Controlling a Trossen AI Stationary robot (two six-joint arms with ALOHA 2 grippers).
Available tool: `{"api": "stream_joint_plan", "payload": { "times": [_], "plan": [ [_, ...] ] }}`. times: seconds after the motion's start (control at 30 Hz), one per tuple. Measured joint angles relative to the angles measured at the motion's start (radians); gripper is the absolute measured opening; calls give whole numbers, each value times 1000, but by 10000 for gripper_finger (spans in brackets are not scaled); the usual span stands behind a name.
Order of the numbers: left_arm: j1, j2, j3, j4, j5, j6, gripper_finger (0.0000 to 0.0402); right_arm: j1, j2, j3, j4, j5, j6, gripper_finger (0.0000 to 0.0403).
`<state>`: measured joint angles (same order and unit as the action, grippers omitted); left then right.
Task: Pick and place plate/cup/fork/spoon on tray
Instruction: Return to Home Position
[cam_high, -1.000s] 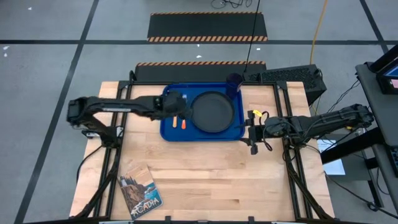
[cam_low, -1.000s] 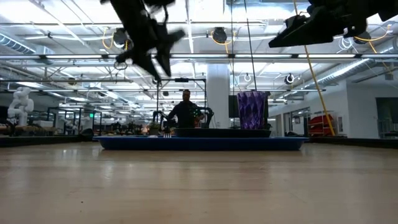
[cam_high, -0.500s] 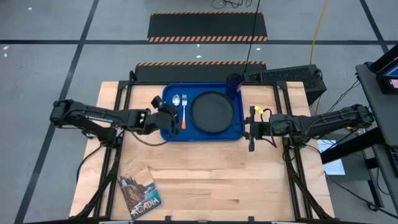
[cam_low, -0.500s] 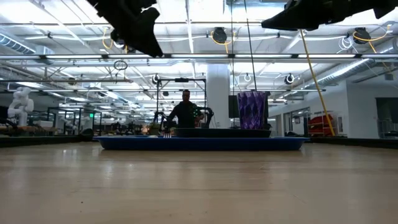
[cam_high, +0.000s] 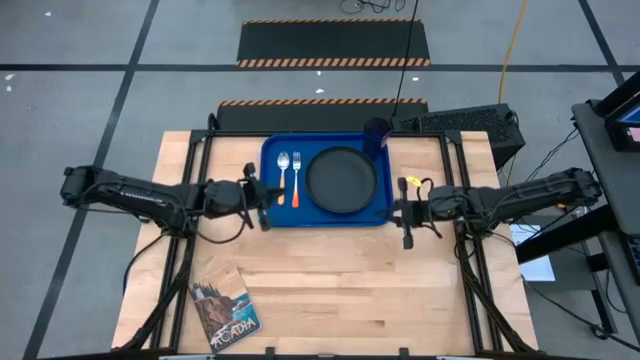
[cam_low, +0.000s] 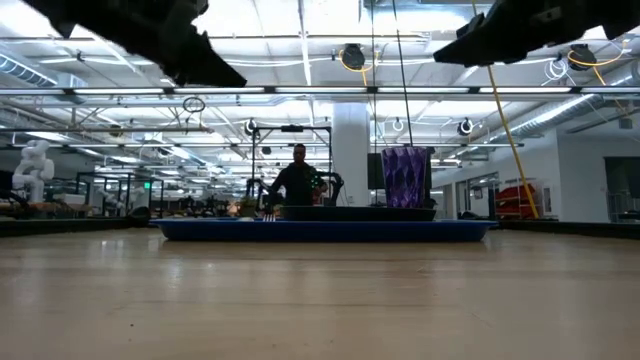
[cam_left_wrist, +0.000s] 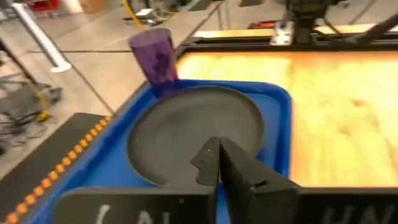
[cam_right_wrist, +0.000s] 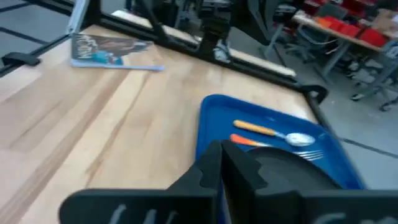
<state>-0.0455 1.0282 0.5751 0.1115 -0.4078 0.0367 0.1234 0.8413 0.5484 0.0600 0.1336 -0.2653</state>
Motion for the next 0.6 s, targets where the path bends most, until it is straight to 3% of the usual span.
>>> {"api": "stream_joint_plan", "payload": {
  "times": [0.33,0.6],
  "plan": [
    [-2,-52,-214,168,70,-40,8,-1,-2,-193,242,-1,25,1],
    [-17,-57,-275,187,98,-32,8,-7,-56,-340,332,0,119,0]
  ]
}}
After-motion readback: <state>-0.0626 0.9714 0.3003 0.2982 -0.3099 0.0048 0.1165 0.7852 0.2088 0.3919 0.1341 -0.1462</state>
